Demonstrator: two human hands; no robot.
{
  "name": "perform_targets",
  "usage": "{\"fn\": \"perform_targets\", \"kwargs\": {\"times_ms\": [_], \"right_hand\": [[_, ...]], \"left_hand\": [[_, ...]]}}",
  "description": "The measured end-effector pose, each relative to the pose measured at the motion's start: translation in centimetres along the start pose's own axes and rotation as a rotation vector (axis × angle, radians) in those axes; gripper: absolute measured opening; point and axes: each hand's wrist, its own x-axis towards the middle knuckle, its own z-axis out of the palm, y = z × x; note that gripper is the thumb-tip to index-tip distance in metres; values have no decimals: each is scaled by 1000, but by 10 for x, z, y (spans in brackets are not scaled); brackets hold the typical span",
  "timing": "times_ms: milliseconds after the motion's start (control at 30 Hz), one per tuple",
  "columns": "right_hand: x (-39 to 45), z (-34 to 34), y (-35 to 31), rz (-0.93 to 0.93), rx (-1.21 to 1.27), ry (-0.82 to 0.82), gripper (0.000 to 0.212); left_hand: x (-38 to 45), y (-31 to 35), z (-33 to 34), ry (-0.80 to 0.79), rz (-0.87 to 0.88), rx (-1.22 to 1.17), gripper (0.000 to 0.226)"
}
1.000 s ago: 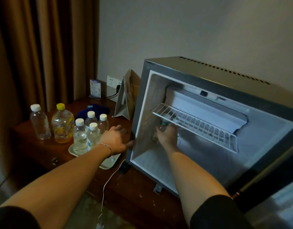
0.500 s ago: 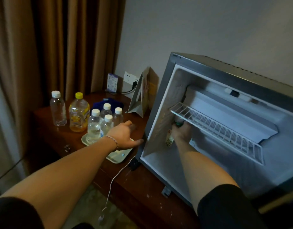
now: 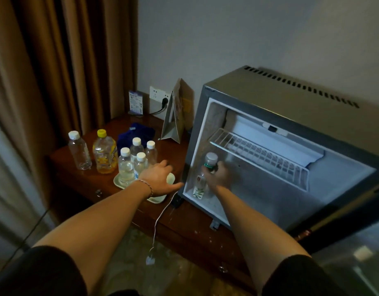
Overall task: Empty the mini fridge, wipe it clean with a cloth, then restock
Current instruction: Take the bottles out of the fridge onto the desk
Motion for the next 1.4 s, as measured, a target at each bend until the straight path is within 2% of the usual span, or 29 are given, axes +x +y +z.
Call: {"fn": "perform_targets", "kwargs": {"times_ms": [67,167,300,433,733,1000,1200,1400], "right_hand": [[-11,3,-13,76,20,-84,52],[-24,9,-29,12,2,-172,39],[-43,21,-55,-106,2,-165,30],[-48,42,-80,-204,7,-143,32],[-34,92,-96,-112,29,-122,48],[-16,117,-93,-32,1,-202,51],[16,136,-92,-5,-6,-173,38],[31,153,-70,-65,-38,-118,32]], "left_hand": [[-4,-5,-7,-7,15,-22,71],[-5,-16,-23,18,3,-46,71],[-3,-29,-43,55,-19,-82,68],[-6,-46,-55,61,-46,-96,69],[-18,-99,-59,39,-109,-129,68],[4,-117,-61,12,-101,-114,63],[33,-126,-59,23,-131,-71,68],[52,-129,-51,10,-157,-60,69]]}}
